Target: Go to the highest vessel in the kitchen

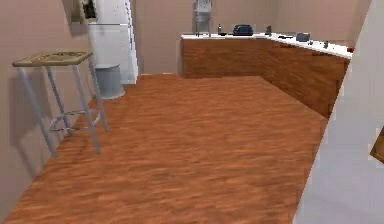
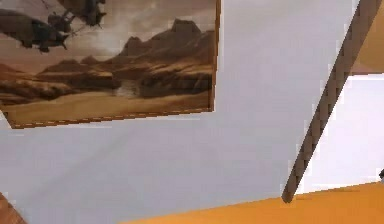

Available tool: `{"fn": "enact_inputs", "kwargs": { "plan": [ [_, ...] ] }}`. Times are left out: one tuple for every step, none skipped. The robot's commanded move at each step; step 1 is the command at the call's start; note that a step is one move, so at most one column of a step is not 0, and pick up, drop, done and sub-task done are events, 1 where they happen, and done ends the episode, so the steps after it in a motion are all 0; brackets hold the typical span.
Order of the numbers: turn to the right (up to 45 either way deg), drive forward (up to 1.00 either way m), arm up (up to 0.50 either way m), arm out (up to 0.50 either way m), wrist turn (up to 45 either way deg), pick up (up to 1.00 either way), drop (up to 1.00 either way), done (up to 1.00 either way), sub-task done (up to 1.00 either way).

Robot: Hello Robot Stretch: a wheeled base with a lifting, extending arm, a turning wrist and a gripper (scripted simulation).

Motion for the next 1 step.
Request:
{"fn": "enact_inputs", "kwargs": {
  "plan": [
    [0.0, 1.00, 0.00, 0.00, 0.0, 0.00, 0.00, 0.00, 0.00]
  ]
}}
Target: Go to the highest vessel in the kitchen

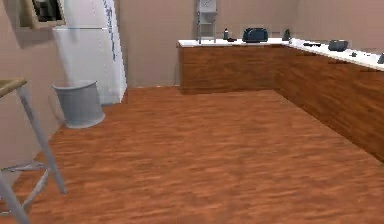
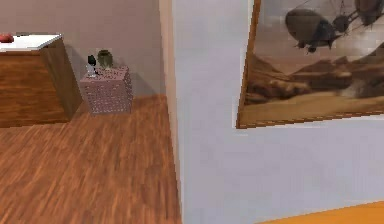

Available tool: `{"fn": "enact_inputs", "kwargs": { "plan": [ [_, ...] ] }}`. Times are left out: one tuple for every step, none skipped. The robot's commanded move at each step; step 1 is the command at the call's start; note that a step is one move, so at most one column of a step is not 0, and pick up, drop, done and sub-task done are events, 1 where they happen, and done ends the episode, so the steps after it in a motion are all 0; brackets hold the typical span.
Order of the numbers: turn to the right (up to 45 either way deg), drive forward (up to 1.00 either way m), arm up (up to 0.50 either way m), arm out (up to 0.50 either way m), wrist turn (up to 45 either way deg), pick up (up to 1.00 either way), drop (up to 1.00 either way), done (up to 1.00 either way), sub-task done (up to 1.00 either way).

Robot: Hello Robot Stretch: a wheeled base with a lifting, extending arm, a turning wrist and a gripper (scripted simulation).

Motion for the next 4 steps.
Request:
{"fn": "enact_inputs", "kwargs": {
  "plan": [
    [0.0, 0.20, 0.00, 0.00, 0.0, 0.00, 0.00, 0.00, 0.00],
    [45.0, 0.00, 0.00, 0.00, 0.0, 0.00, 0.00, 0.00, 0.00],
    [0.0, 0.55, 0.00, 0.00, 0.0, 0.00, 0.00, 0.00, 0.00],
    [27.0, 0.00, 0.00, 0.00, 0.0, 0.00, 0.00, 0.00, 0.00]
  ]
}}
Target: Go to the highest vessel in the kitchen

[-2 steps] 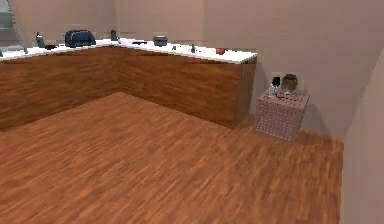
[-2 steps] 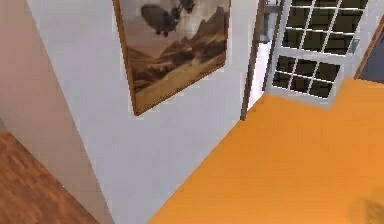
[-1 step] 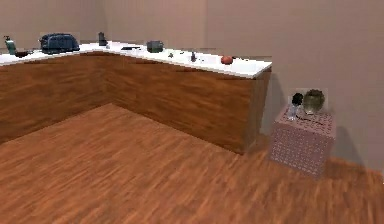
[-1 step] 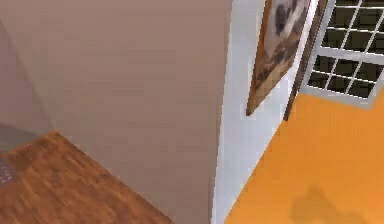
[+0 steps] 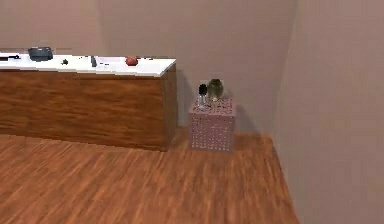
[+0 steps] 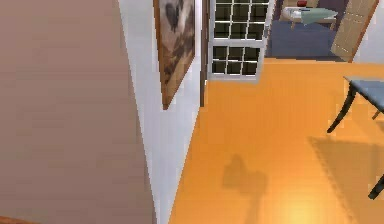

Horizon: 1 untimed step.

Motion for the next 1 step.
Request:
{"fn": "enact_inputs", "kwargs": {
  "plan": [
    [0.0, 0.05, 0.00, 0.00, 0.0, 0.00, 0.00, 0.00, 0.00]
  ]
}}
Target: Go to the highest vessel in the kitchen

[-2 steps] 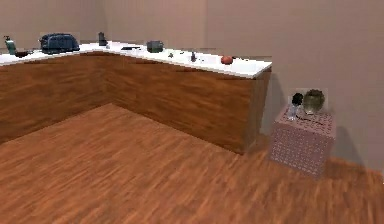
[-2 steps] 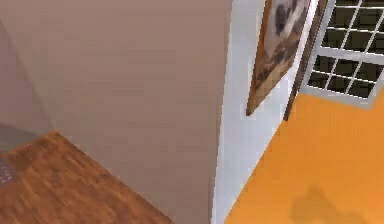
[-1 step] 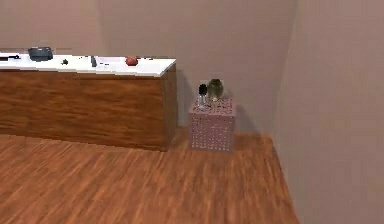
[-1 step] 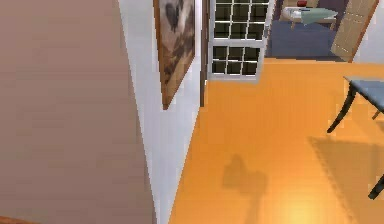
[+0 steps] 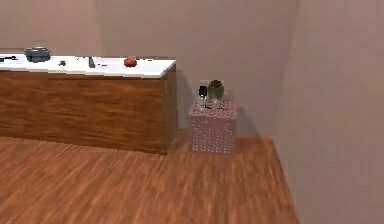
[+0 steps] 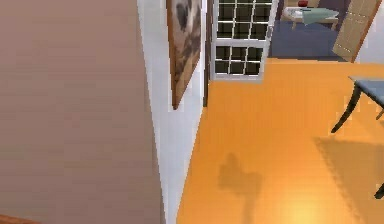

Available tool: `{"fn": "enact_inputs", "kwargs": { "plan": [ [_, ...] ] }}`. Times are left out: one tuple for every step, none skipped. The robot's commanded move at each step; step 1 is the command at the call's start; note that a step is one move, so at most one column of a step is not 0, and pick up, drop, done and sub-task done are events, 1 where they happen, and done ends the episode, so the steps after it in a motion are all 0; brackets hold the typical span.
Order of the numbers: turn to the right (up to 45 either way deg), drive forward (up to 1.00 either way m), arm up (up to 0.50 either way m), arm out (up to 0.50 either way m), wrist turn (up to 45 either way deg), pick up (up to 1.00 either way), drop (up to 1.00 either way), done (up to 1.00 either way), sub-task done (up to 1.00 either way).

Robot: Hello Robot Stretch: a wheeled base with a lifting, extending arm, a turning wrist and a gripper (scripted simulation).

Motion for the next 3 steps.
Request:
{"fn": "enact_inputs", "kwargs": {
  "plan": [
    [9.0, 0.00, 0.00, 0.00, 0.0, 0.00, 0.00, 0.00, 0.00],
    [0.0, 1.00, 0.00, 0.00, 0.0, 0.00, 0.00, 0.00, 0.00],
    [6.0, 0.00, 0.00, 0.00, 0.0, 0.00, 0.00, 0.00, 0.00]
  ]
}}
